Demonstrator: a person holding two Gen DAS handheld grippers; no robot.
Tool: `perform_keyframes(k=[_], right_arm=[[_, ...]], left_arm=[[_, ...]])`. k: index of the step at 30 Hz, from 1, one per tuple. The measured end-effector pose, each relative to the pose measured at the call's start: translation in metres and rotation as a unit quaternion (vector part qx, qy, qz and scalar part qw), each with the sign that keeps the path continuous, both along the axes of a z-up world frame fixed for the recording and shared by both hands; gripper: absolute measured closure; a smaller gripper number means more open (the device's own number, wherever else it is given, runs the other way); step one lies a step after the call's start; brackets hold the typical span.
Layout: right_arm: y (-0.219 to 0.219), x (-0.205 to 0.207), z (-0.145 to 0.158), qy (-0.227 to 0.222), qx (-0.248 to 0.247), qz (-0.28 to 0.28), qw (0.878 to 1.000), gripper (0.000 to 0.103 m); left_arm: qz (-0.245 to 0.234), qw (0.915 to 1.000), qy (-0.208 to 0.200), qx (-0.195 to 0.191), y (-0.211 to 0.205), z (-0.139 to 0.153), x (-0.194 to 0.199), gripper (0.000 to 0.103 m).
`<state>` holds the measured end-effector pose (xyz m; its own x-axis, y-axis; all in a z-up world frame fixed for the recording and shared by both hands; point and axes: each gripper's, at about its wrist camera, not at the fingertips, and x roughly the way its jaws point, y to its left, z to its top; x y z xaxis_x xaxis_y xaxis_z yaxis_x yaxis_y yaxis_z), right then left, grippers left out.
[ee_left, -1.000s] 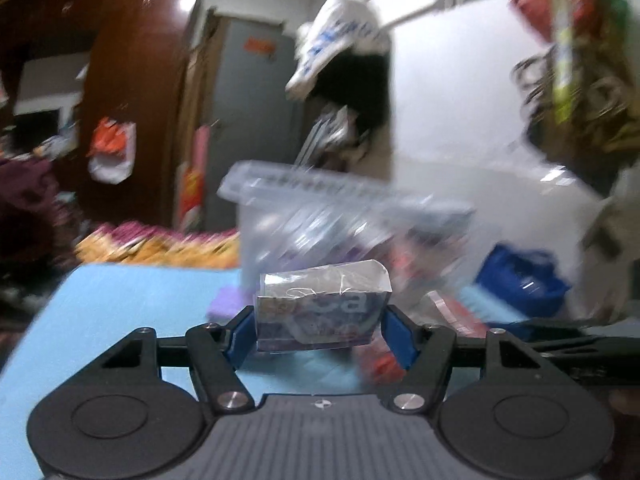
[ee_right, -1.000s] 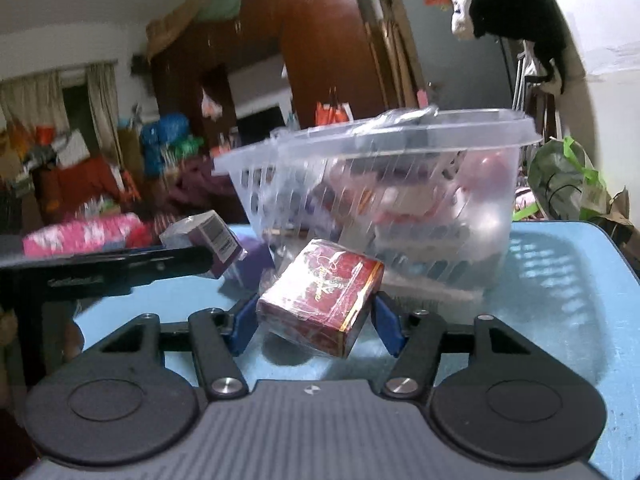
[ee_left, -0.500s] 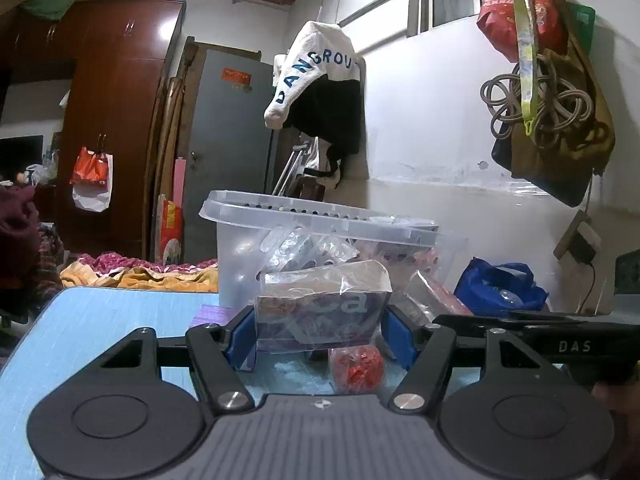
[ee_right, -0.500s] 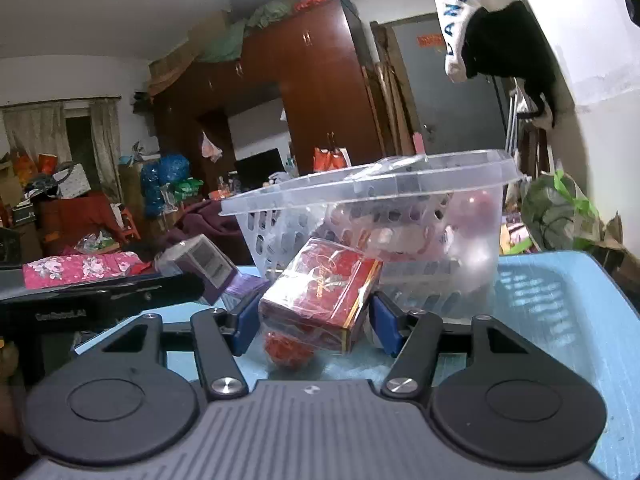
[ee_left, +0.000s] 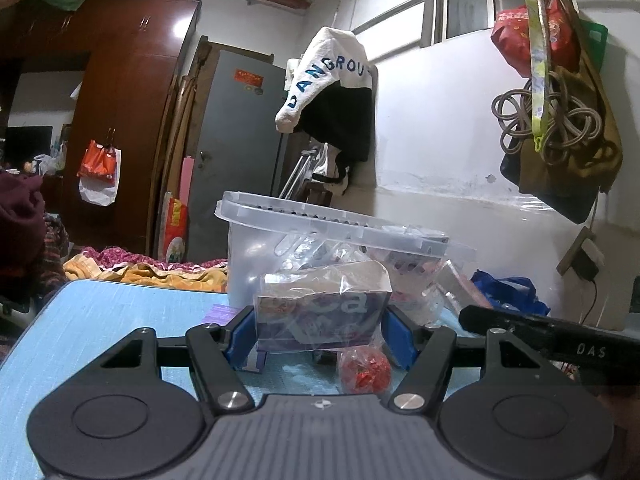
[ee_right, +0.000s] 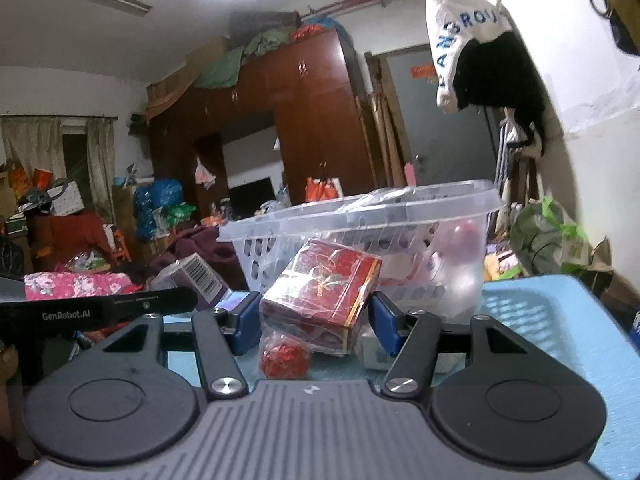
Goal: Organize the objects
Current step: 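Carry both boxes over the basket and open both grippers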
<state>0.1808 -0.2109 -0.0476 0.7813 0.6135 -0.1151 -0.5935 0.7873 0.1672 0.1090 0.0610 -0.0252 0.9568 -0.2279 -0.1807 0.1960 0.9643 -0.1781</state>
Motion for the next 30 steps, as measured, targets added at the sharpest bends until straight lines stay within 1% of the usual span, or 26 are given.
perform_keyframes(k=[5,7,9,10,12,13,14,15,17,19,20,21,22,23,24,26,27,28,30], right_arm=[[0.001,-0.006,0.001,-0.024,-0.002,-0.003,1.0,0.042],[0.003,-0.01,0.003,-0.036,-0.009,0.001,0.999,0.042],[0.001,-0.014,0.013,-0.048,-0.005,0.008,0.999,0.042],[-0.001,-0.016,0.024,-0.06,0.0,0.009,0.998,0.042],[0.0,-0.012,0.053,-0.086,-0.006,-0.003,0.996,0.042],[0.004,-0.005,0.072,-0.098,-0.018,-0.014,0.995,0.042],[0.008,0.004,0.086,-0.101,-0.03,-0.019,0.994,0.042],[0.013,0.02,0.102,-0.097,-0.047,-0.023,0.994,0.042],[0.023,0.052,0.118,-0.076,-0.071,-0.035,0.994,0.042],[0.032,0.085,0.124,-0.044,-0.09,-0.043,0.994,0.042],[0.036,0.098,0.122,-0.031,-0.099,-0.044,0.994,0.041],[0.041,0.108,0.119,-0.022,-0.111,-0.047,0.992,0.039],[0.046,0.116,0.116,-0.016,-0.124,-0.054,0.991,0.033],[0.05,0.12,0.113,-0.009,-0.135,-0.062,0.989,0.017],[0.051,0.119,0.111,-0.007,-0.141,-0.071,0.987,0.011],[0.046,0.106,0.111,-0.013,-0.133,-0.078,0.988,0.008],[0.037,0.094,0.111,-0.021,-0.117,-0.072,0.99,0.0],[0.027,0.078,0.11,-0.033,-0.097,-0.066,0.993,0.0],[0.005,0.048,0.104,-0.042,-0.066,-0.075,0.994,0.0]], left_arm=[[0.007,0.9998,-0.014,-0.014,0.005,0.0,-0.004,0.033],[0.015,0.999,-0.025,-0.033,0.01,0.003,-0.008,0.033],[0.004,0.9973,-0.03,-0.066,0.017,0.017,-0.007,0.033],[-0.002,0.9966,-0.038,-0.073,0.019,0.031,-0.004,0.033],[0.001,0.9968,-0.05,-0.062,0.016,0.064,0.009,0.033],[0.009,0.9976,-0.05,-0.048,0.012,0.078,0.02,0.033],[0.018,0.9983,-0.047,-0.029,0.007,0.092,0.035,0.033],[0.025,0.9988,-0.037,-0.019,0.004,0.101,0.05,0.033],[0.023,0.9995,-0.009,-0.017,0.001,0.111,0.082,0.033],[0.028,0.9995,0.017,0.0,-0.003,0.11,0.109,0.032],[0.035,0.9991,0.021,0.012,-0.005,0.108,0.117,0.03],[0.049,0.9981,0.031,0.022,-0.008,0.104,0.128,0.026],[0.051,0.997,0.05,0.029,-0.01,0.101,0.137,0.019],[0.051,0.9961,0.064,0.033,-0.012,0.097,0.143,0.019],[0.053,0.9956,0.066,0.039,-0.013,0.095,0.141,0.019],[0.052,0.9966,0.044,0.047,-0.013,0.094,0.123,0.018],[0.042,0.9972,0.033,0.053,-0.013,0.095,0.109,0.016],[0.037,0.9972,0.03,0.057,-0.011,0.095,0.097,0.014],[0.039,0.9966,0.022,0.07,-0.007,0.089,0.065,0.008]])
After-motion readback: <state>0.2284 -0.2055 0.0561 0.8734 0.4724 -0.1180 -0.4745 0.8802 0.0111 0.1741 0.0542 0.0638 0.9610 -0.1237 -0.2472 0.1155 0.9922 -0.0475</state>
